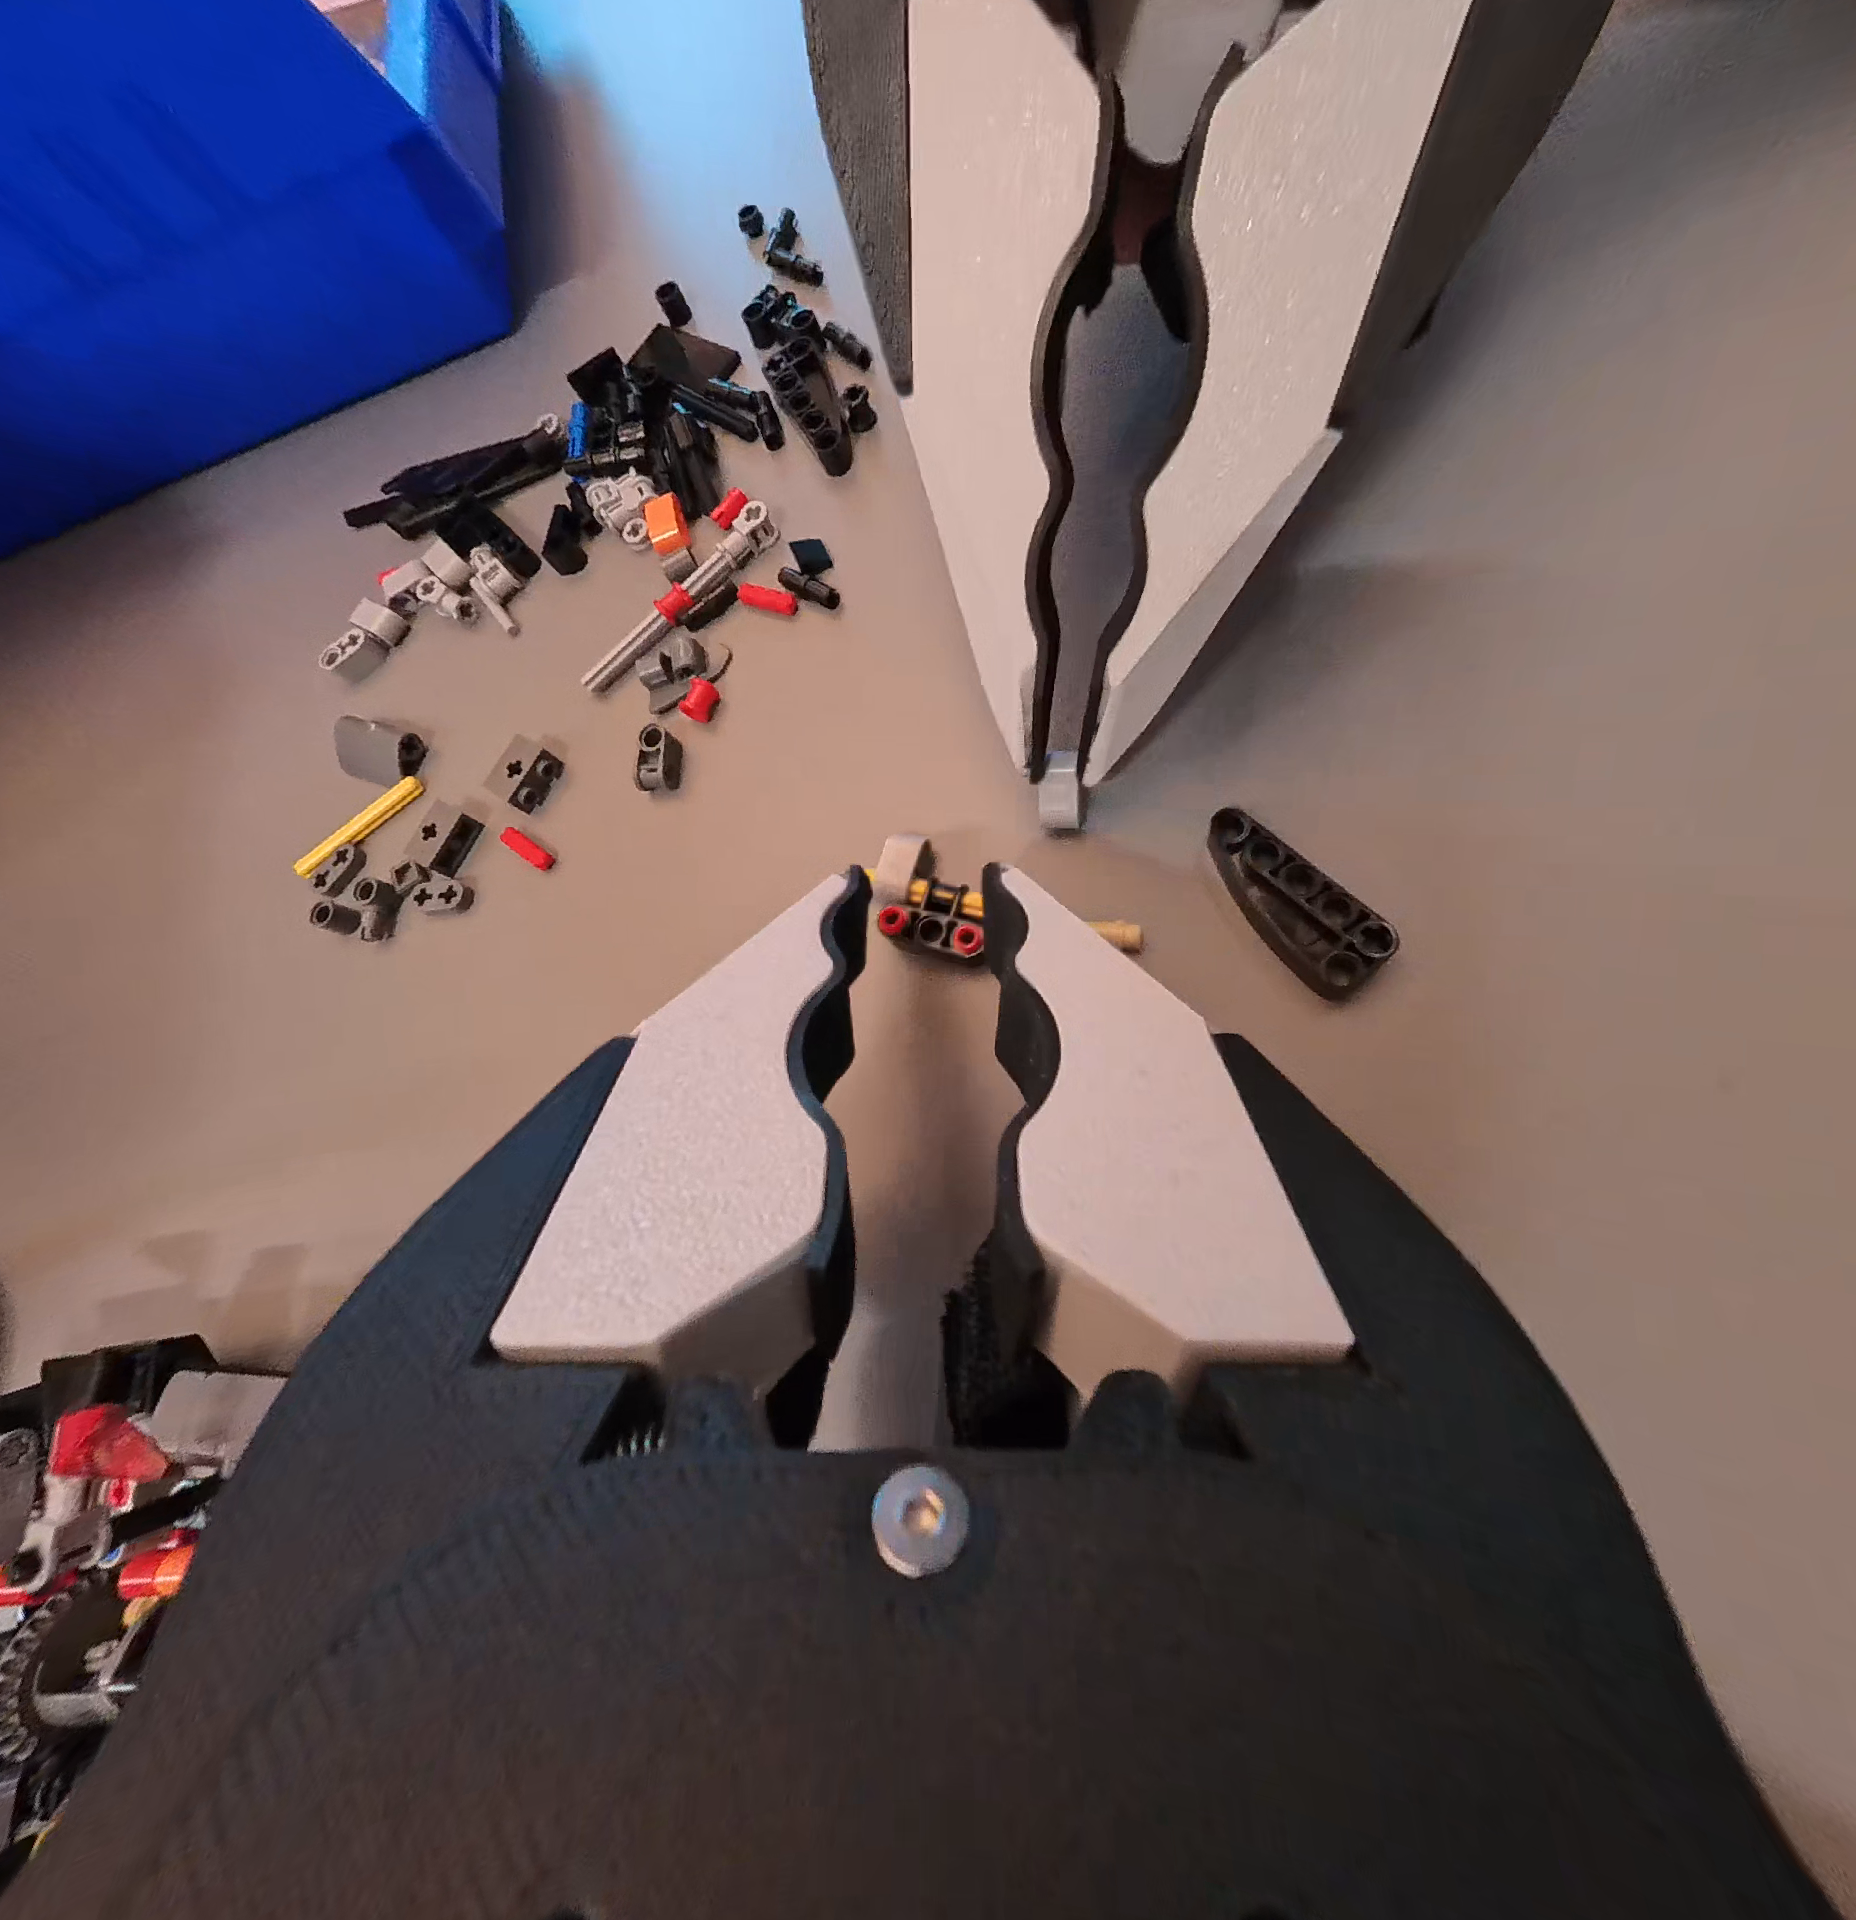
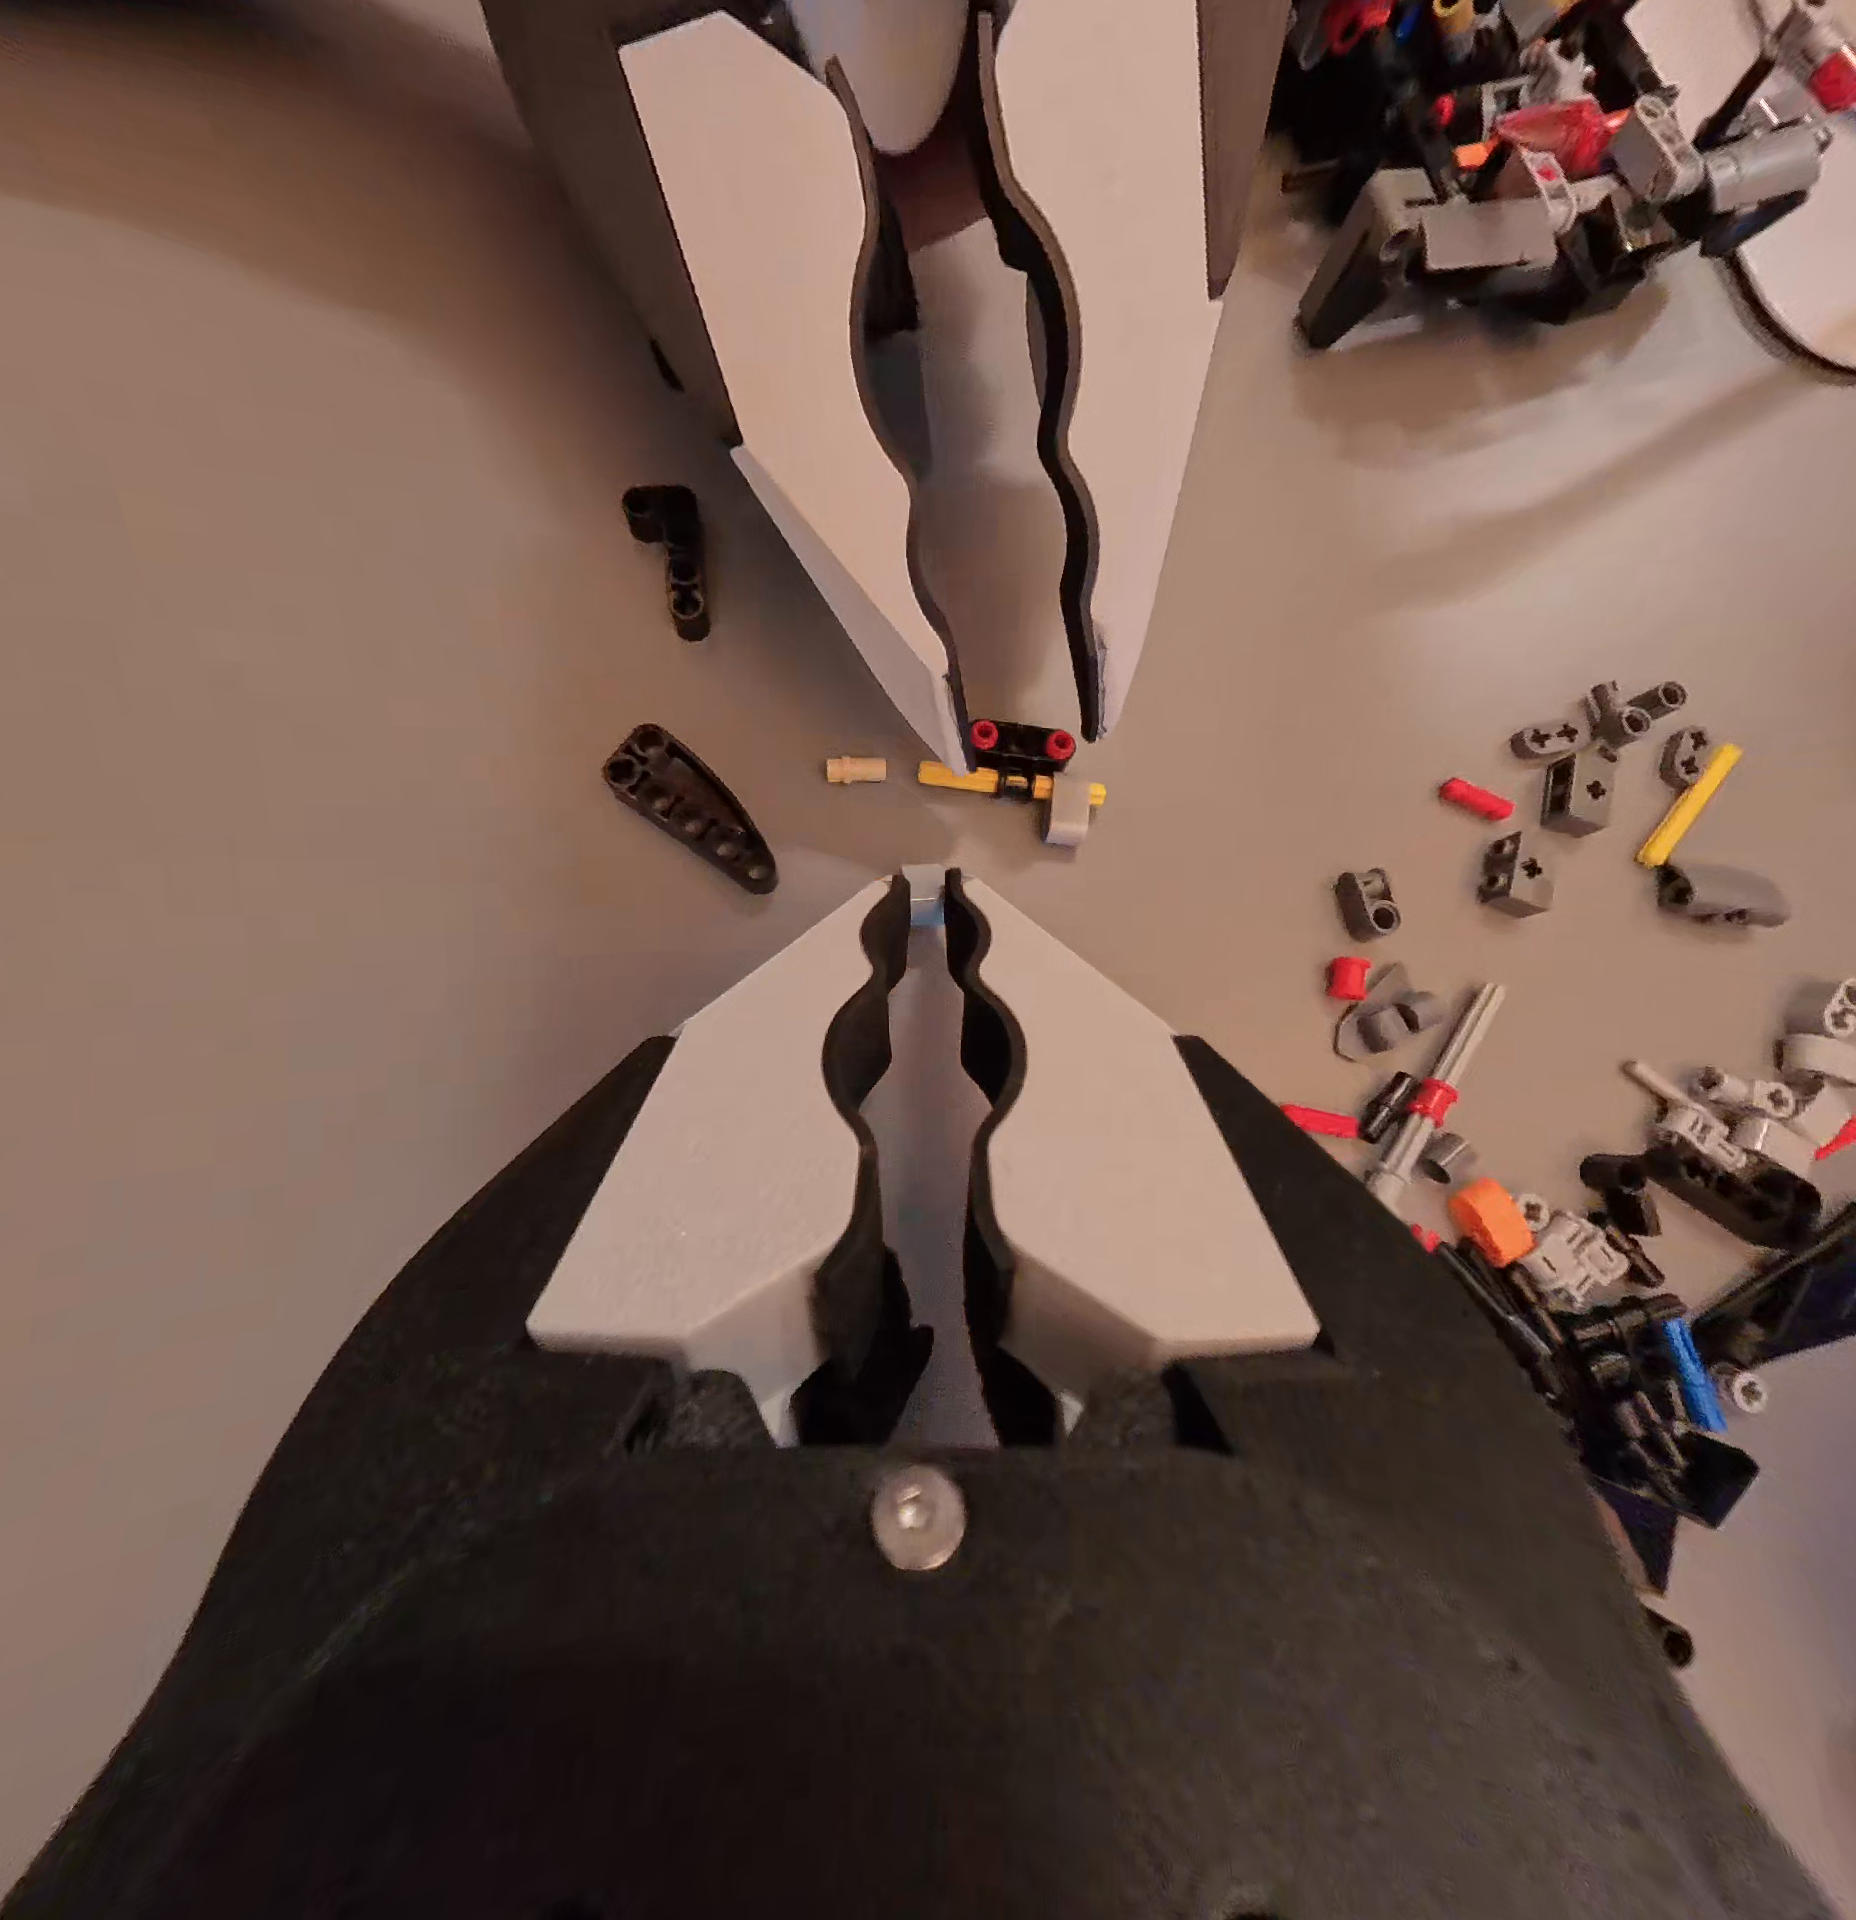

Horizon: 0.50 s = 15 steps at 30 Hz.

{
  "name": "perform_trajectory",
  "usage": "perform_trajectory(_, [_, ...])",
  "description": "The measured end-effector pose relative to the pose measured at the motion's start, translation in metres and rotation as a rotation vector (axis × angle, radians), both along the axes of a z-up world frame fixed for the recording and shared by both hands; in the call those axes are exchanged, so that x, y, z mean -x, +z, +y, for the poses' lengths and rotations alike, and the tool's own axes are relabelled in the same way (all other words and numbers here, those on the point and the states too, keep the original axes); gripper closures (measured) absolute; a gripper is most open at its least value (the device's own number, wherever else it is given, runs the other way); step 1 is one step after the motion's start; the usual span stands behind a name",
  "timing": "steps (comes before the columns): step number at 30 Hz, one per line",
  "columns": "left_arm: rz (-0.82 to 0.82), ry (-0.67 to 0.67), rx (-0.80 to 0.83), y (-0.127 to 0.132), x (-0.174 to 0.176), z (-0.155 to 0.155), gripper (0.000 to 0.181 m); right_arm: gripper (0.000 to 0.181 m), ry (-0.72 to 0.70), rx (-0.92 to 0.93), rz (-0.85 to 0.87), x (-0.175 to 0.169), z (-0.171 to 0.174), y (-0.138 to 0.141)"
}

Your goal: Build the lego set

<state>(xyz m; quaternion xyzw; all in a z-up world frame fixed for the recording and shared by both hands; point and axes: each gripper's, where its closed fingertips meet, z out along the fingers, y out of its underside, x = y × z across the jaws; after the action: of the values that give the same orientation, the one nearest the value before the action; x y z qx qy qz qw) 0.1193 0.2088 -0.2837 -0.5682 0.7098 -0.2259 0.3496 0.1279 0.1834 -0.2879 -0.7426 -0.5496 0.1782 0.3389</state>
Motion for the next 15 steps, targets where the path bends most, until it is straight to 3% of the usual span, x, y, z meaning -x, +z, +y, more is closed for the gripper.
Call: perform_trajectory(15, [0.019, 0.001, 0.009, -0.0071, 0.0024, 0.0019, 0.164, 0.175, 0.027, 0.018, -0.034, 0.0019, -0.0011, -0.0069])
